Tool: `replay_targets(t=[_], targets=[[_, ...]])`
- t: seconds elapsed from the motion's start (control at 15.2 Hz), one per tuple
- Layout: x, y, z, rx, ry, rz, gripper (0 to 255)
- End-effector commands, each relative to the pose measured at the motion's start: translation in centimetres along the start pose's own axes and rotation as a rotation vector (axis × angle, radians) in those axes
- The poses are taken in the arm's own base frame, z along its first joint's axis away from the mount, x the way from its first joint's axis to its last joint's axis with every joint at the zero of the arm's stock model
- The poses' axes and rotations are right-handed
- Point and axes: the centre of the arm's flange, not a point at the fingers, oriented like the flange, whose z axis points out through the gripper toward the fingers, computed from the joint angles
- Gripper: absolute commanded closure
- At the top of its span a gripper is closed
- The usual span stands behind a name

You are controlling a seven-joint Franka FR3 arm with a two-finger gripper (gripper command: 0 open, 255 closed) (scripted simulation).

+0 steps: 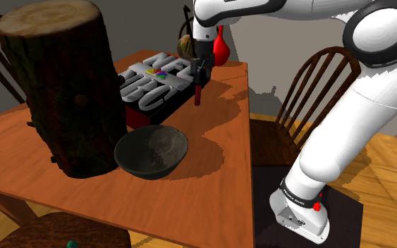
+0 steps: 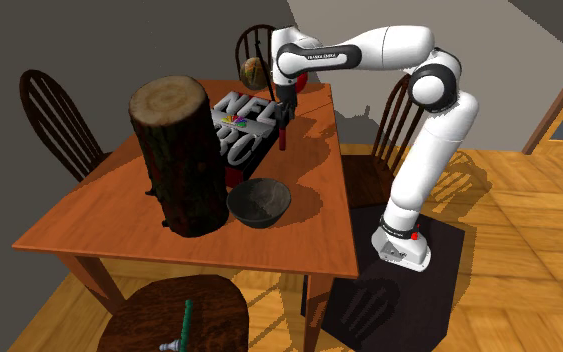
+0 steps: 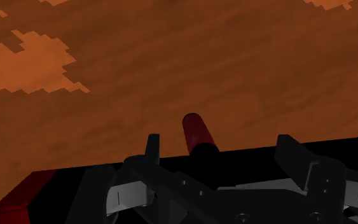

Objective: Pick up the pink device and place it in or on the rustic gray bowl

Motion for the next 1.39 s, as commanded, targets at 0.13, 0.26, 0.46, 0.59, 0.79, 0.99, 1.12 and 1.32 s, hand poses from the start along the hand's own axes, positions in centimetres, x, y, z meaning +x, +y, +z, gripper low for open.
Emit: replay_targets(t=[0.13, 0.26, 0.46, 0.59, 0.79, 0.99, 1.12, 1.32], targets=[[2.0, 0.3, 1.2, -0.005, 0.005, -0.007, 0], [2.0, 0.3, 2.2, -0.005, 0.005, -0.007, 0], [2.0, 0.3, 4.1, -0.005, 0.005, -0.007, 0], [2.0, 0.3, 4.1, -0.005, 0.005, -0.007, 0], [2.0, 0.3, 4.1, -0.005, 0.005, -0.007, 0], [2.0, 0.3, 4.1, -0.005, 0.005, -0.007, 0], [2.0, 0.3, 4.1, -0.005, 0.005, -0.007, 255], [2.0, 0.3, 4.1, -0.005, 0.005, -0.007, 255]])
